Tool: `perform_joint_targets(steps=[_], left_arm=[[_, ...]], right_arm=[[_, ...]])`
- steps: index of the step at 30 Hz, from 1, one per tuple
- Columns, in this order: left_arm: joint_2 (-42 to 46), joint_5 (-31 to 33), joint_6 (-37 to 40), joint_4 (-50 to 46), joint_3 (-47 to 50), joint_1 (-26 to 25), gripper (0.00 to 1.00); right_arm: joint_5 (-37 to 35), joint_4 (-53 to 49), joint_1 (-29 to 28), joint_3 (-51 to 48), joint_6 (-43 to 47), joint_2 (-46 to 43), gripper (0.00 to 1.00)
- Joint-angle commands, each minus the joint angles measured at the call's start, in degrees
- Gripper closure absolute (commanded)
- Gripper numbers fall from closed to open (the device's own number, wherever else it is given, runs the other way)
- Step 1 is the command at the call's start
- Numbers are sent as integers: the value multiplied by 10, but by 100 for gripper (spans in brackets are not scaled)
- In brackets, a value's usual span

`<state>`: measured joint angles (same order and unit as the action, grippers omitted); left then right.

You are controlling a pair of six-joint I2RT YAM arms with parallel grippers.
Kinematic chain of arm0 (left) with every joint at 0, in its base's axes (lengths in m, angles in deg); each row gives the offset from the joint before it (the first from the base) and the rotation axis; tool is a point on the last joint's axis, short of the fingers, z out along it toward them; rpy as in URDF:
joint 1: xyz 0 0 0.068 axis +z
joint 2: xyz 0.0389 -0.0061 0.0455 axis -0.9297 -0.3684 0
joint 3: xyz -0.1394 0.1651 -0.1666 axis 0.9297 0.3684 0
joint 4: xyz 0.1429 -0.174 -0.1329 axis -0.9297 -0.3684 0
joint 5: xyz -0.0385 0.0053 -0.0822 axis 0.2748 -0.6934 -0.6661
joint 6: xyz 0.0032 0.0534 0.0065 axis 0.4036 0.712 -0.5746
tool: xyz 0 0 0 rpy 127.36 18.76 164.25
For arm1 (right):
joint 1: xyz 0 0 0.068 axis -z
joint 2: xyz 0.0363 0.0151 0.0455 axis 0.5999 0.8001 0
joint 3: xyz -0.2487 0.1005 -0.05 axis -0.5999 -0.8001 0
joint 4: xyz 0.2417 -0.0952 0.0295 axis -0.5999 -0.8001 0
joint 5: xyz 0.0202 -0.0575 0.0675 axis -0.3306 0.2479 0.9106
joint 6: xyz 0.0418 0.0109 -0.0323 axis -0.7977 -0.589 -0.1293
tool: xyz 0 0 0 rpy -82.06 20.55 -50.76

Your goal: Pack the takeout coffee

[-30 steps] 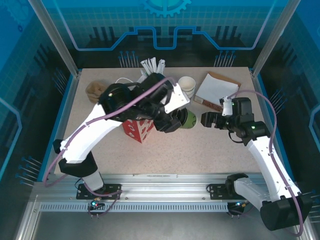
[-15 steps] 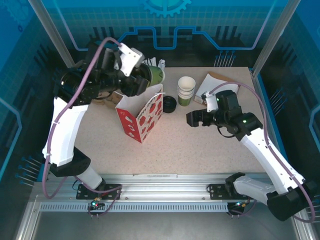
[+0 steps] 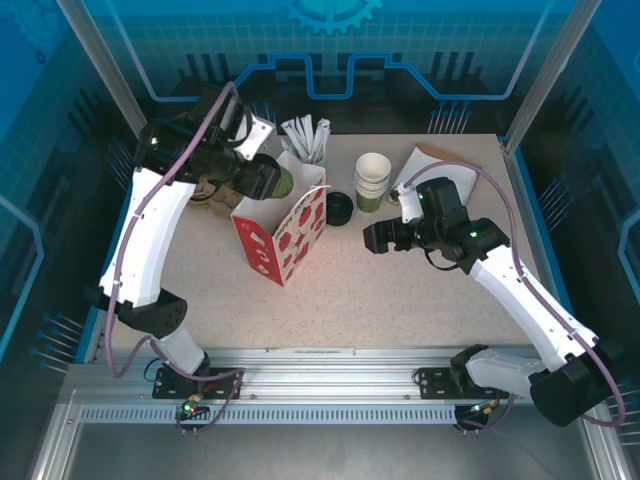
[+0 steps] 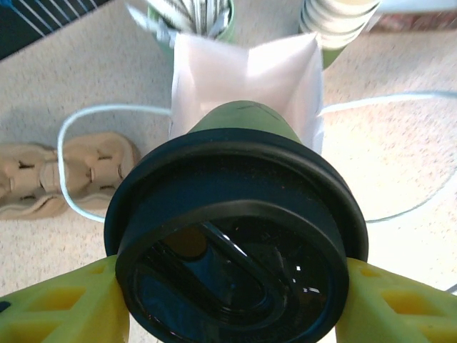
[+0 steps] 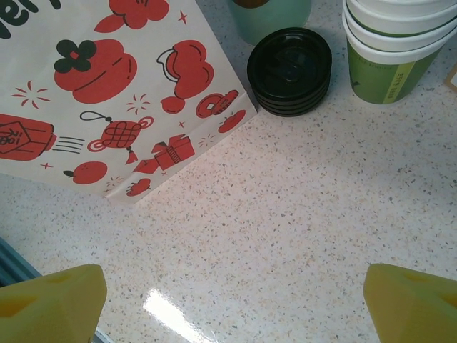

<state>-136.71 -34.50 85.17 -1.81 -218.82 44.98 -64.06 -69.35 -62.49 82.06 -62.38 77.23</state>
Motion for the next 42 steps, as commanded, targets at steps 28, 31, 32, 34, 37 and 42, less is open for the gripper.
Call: perform_joint_targets(steps=[28,31,32,34,37,42], left_arm=[[-108,38,39,-64,82,4,54],[-114,33,40,-65,83,4,54],[-116,35,41,-66,84,4,55],[-121,37,43,-70,86,4,54],[-125,37,44,-71,90,4,54],[-137,39,47,-73,94,4,55]], right_arm=[[-9,17,-10,-38,0,4,6],[-11,20,-10,-40,-2,5,6],[-9,21,-10,-41,-2,6,6],[-9,21,-10,-43,-3,7,6],[-10,22,-10,-46,-3,8,6],[-9,25,-10,-47,-5,12,6]])
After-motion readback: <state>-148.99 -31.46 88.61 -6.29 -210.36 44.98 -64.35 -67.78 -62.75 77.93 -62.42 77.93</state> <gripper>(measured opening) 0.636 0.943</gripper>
